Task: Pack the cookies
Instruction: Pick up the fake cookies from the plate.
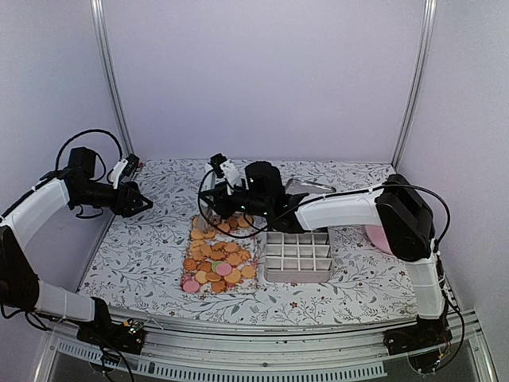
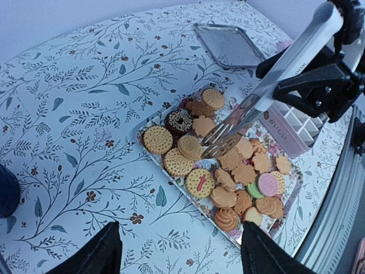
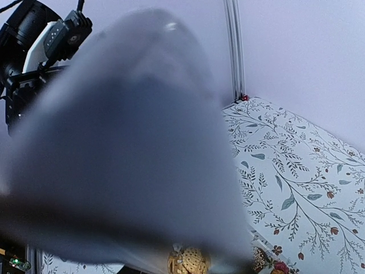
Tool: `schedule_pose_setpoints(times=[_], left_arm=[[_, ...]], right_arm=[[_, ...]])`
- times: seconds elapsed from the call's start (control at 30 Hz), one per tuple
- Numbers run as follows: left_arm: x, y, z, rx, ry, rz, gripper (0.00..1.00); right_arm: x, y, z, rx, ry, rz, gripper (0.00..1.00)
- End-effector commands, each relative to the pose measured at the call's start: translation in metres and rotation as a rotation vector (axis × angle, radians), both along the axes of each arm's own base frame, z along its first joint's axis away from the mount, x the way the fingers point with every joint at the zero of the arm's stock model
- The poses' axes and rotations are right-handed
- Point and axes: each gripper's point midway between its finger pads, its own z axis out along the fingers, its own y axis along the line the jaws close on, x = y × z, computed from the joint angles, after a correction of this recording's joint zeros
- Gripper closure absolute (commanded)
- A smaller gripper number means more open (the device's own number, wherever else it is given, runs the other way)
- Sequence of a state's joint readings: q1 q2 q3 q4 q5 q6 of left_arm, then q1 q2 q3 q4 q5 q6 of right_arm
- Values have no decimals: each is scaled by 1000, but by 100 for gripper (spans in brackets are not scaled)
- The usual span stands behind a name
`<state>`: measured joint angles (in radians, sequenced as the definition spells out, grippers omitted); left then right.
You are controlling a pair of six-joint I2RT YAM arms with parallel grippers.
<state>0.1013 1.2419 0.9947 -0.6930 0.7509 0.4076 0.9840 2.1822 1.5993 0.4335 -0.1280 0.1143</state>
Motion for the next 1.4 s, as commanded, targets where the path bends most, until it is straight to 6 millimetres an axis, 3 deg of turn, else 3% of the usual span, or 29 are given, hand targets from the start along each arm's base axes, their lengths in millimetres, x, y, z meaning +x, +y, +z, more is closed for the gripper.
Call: schedule_pose_setpoints(times=[0.0, 0.33, 0.6, 1.0, 1.17, 1.37], left_arm=[[-1, 1, 4, -4, -25, -3, 28], [-1, 1, 2, -3, -22, -4, 28], [0, 2, 3, 6, -28, -5, 28], [-2, 3, 5, 15, -37, -5, 28], [-3, 3, 4, 17, -35, -1, 28], [-3, 3, 4, 12, -32, -2, 28]], right_arm=[[7, 13, 8, 46, -37, -11, 78], [15, 14, -19, 11, -47, -55, 57], [8, 19, -25, -3, -72, -59, 54], [-14, 28, -51, -82, -114, -71, 60], [-8, 24, -47, -120, -166, -108, 70], [2, 13, -27, -158, -258, -176, 79]])
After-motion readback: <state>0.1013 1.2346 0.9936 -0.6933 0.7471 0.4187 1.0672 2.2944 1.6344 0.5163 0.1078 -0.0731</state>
